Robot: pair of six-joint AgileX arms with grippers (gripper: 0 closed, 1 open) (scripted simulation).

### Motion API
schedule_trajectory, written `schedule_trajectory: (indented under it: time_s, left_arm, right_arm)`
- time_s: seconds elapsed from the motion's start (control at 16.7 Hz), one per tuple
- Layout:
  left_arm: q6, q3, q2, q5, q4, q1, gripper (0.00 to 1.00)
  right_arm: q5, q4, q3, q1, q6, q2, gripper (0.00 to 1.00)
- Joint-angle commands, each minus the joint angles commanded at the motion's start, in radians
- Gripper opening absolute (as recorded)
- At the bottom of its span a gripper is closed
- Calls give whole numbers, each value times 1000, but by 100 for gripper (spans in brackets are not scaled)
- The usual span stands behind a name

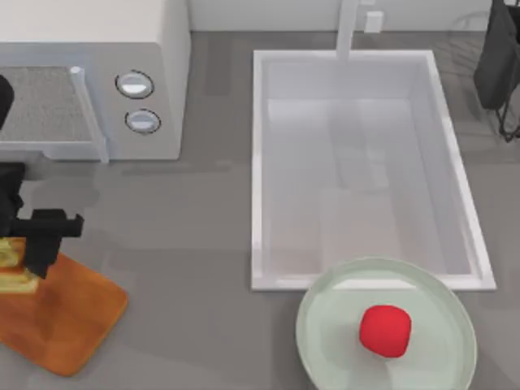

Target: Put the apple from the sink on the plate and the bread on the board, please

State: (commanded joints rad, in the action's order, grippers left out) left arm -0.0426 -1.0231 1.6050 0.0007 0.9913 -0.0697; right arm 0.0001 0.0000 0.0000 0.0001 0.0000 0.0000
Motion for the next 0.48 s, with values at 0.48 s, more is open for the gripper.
schedule_trajectory:
  time_s: [0.48]
  left_arm:
    - [-6, 13, 10, -1, -24, 1, 0]
  right_arm:
    - [0, 0, 0, 0, 0, 0, 100]
